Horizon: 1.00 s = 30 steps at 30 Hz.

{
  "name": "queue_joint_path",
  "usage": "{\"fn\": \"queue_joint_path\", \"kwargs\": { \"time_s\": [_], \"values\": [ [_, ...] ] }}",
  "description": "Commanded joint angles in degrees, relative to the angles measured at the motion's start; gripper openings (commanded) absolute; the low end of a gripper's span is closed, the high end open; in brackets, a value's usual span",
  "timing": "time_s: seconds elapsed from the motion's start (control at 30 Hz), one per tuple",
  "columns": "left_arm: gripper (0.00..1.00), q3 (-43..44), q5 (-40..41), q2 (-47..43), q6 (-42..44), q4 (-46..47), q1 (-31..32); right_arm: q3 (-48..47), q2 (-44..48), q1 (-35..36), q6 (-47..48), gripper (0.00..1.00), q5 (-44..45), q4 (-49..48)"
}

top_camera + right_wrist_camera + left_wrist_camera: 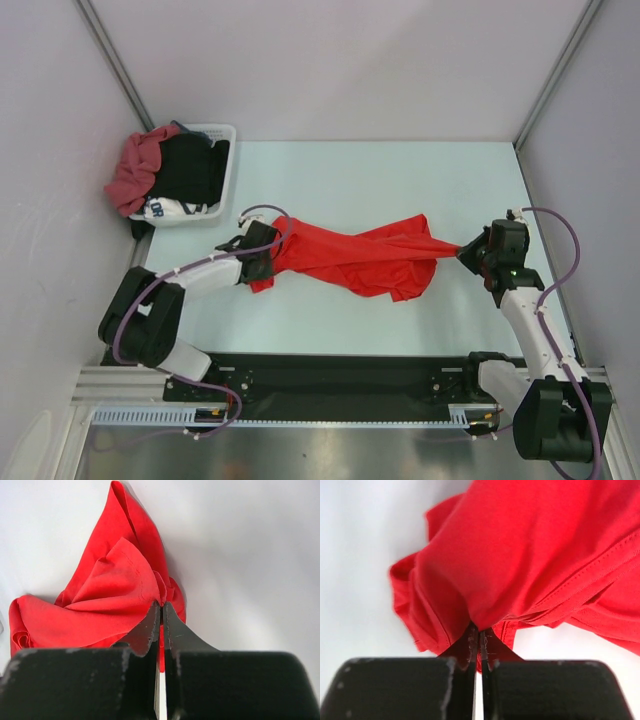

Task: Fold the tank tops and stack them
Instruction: Flatten the tank top out

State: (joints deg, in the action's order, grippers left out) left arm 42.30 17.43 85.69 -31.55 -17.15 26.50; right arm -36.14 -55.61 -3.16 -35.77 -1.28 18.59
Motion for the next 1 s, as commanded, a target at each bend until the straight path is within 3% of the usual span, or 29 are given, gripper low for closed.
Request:
{"fn": "queue_joint_path", "kwargs": {
  "time_s": [0.0, 0.03, 0.17, 0.3, 0.4, 0.43, 0.47, 0.5, 0.53, 0.67, 0.8, 0.97],
  "values": [
    [0.00, 1.31, 6.82, -4.45, -2.46, -2.81, 0.13, -2.09, 0.07, -0.53, 1.23, 0.00, -0.57, -0.75],
    [0.00, 0.25, 6.83, -10.40, -2.46, -2.11, 0.22, -2.00, 0.24, -0.62, 1.23, 0.00, -0.22, -0.66],
    [0.00, -1.35, 3.69, -19.94, -2.03, -1.48, -3.72, -1.83, 0.42, -0.88, 0.88, 0.00, 0.93, -0.48],
    [0.00, 3.64, -5.80, -16.27, -0.79, -2.54, -17.06, -1.74, 0.51, -0.97, 0.26, 0.00, 0.23, -0.92],
    [0.01, 6.55, -8.02, -11.70, -3.15, -1.14, -20.69, -1.65, 0.24, -0.97, 0.09, 0.00, -0.57, -1.19],
    [0.06, 7.35, -7.77, -9.77, -3.95, -0.79, -22.79, -1.65, 0.16, -0.97, 0.17, 0.00, -0.83, -1.19],
    [0.16, 8.40, -7.50, -8.62, -4.74, -1.31, -23.59, -1.57, 0.16, -0.97, 0.17, 0.00, -1.00, -1.01],
    [0.79, 10.50, -7.06, -7.57, -5.62, -1.75, -24.04, -1.65, 0.16, -0.97, 0.17, 0.00, -1.01, -1.01],
    [1.00, 11.74, -6.54, -5.64, -5.54, -3.40, -24.13, -1.39, 0.24, -0.97, 0.17, 0.00, -1.01, -1.10],
    [1.00, 15.00, -6.54, -3.68, -1.86, -5.44, -19.49, -0.42, 0.25, -0.97, 0.61, 0.00, -1.53, -1.98],
    [0.99, 10.36, -1.61, -7.90, -0.01, -5.18, -10.01, -0.07, -0.72, -0.97, 0.53, 0.00, -2.50, -2.94],
    [0.94, 4.11, -4.66, -12.47, -1.67, -2.46, -2.51, -0.25, -1.51, -0.97, 0.70, 0.00, -3.99, -3.65]
  ]
}}
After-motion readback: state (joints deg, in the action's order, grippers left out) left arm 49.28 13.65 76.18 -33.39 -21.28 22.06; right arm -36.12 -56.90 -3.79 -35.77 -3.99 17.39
